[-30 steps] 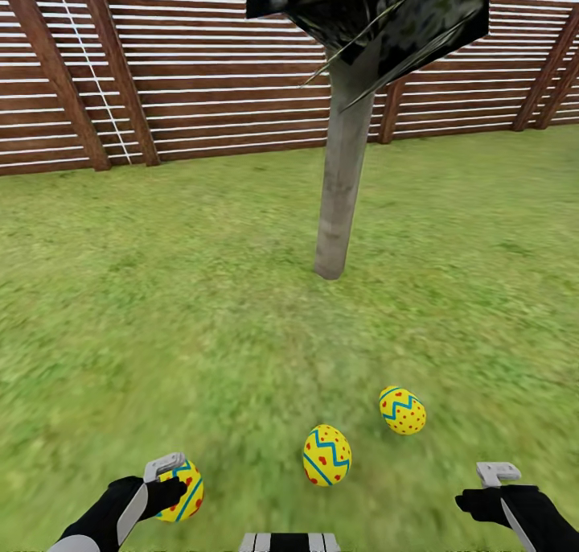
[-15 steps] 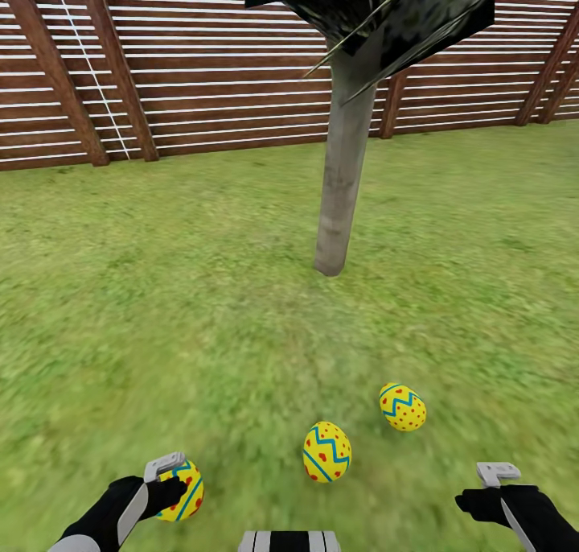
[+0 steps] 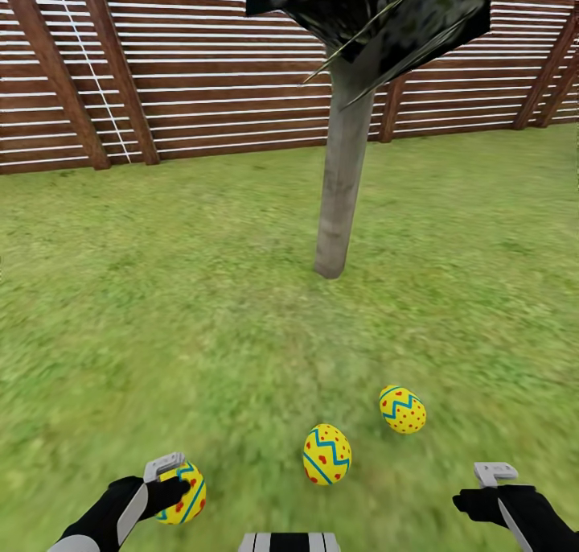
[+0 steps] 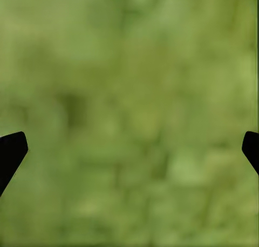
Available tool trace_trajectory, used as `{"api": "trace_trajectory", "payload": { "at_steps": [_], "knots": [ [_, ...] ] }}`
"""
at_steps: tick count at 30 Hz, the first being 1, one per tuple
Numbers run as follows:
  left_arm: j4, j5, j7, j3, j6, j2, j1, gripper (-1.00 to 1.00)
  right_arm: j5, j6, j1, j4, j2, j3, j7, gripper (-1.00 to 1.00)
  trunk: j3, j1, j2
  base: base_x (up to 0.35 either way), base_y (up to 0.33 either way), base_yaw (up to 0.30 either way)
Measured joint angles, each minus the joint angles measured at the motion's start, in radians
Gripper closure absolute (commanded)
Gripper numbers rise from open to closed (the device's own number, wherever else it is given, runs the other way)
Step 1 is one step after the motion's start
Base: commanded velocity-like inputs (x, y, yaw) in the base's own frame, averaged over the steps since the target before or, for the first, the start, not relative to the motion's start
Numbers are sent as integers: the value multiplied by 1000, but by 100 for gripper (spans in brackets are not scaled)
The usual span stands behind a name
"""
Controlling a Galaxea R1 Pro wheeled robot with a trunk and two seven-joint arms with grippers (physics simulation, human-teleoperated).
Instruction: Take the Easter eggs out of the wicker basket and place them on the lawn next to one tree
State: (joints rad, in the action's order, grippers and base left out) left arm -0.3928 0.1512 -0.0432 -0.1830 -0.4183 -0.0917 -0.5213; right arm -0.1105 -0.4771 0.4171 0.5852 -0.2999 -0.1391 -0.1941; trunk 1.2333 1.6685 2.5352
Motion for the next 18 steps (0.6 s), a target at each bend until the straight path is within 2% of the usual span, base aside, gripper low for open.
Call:
{"api": "trace_trajectory", "payload": {
  "at_steps": [6,10,15,18],
  "knots": [
    [0,-1,4,0,-2,0,0,-100,0,0,0,-1,2,0,1,-100,-23,-3,-1,0,0,0],
    [1,-4,107,-5,-4,5,0,-100,0,0,0,-1,6,0,2,-100,-39,-4,-2,-34,0,0],
    [1,-1,122,-4,-8,8,0,-100,-1,0,0,-1,12,0,2,-100,-58,-6,-4,-309,0,6],
    [0,-2,123,-3,-9,8,0,-100,-3,1,0,-1,15,0,3,-100,-71,-7,-4,-340,0,183]
  ]
}}
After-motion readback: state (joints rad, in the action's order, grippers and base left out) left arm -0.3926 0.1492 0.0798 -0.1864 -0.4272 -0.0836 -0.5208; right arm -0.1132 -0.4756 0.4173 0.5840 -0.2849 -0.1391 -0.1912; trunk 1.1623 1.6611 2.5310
